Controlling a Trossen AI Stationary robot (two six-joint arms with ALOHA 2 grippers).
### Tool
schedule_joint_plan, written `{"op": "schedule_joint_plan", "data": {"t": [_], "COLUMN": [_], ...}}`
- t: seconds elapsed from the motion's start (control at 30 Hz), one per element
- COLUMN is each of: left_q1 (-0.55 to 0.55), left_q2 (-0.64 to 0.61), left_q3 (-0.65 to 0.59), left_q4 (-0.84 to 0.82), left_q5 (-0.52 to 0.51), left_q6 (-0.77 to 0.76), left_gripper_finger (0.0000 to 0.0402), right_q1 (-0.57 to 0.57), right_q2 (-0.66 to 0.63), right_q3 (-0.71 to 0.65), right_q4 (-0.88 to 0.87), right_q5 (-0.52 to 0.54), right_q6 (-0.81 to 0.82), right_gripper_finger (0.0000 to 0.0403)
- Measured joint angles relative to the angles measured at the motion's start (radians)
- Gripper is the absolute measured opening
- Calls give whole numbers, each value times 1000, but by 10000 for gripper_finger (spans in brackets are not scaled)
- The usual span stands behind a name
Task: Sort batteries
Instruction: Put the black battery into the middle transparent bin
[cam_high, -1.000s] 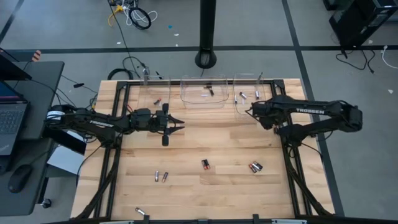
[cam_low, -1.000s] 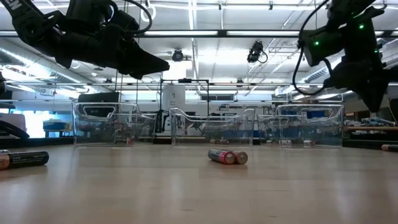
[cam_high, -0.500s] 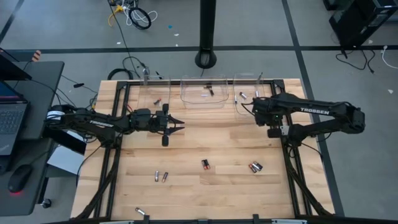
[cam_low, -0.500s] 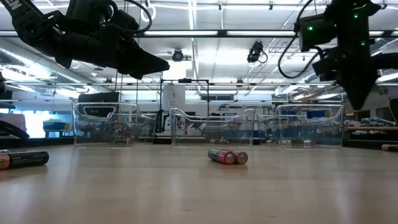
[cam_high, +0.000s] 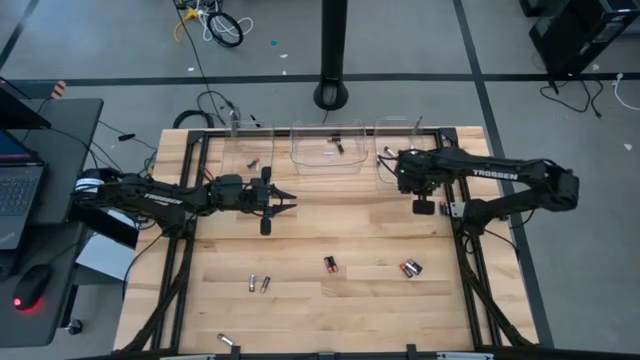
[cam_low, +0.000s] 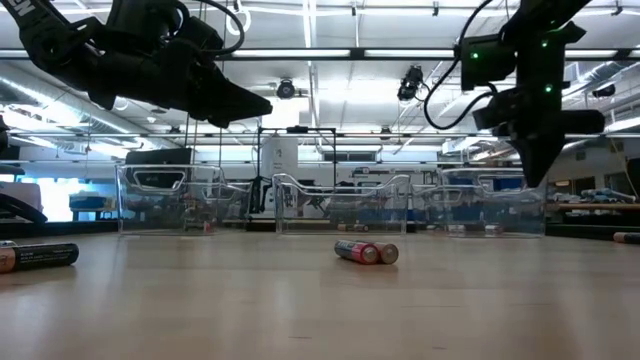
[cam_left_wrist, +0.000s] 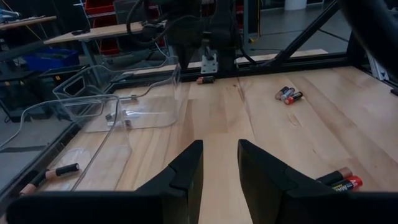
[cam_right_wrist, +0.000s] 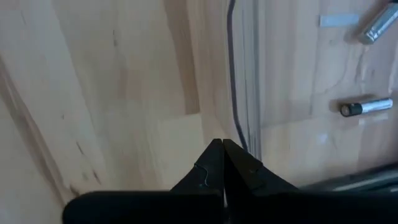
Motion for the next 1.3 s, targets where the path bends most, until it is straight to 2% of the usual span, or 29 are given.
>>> {"op": "schedule_joint_plan", "data": {"t": [0.33,0.53,0.7,0.87,0.97,1.17,1.3], "left_q1": [0,0,0,0,0,0,0], "left_q2": [0,0,0,0,0,0,0], "left_q3": [0,0,0,0,0,0,0], "left_q4": [0,0,0,-2,-7,-15,-13], "left_q5": [0,0,0,0,0,0,0], "left_q6": [0,0,0,0,0,1,6], "left_gripper_finger": [106,106,106,106,106,105,96], "right_q1": [16,55,132,194,252,401,466], "right_q2": [-4,-6,-8,-8,-7,21,116], "right_q3": [0,71,128,118,118,87,40], "right_q4": [93,15,-117,-192,-262,-319,-321], "right_q5": [-7,3,-30,-99,-100,-120,-107], "right_q6": [53,71,88,282,375,390,368], "right_gripper_finger": [7,7,7,7,7,7,7]}}
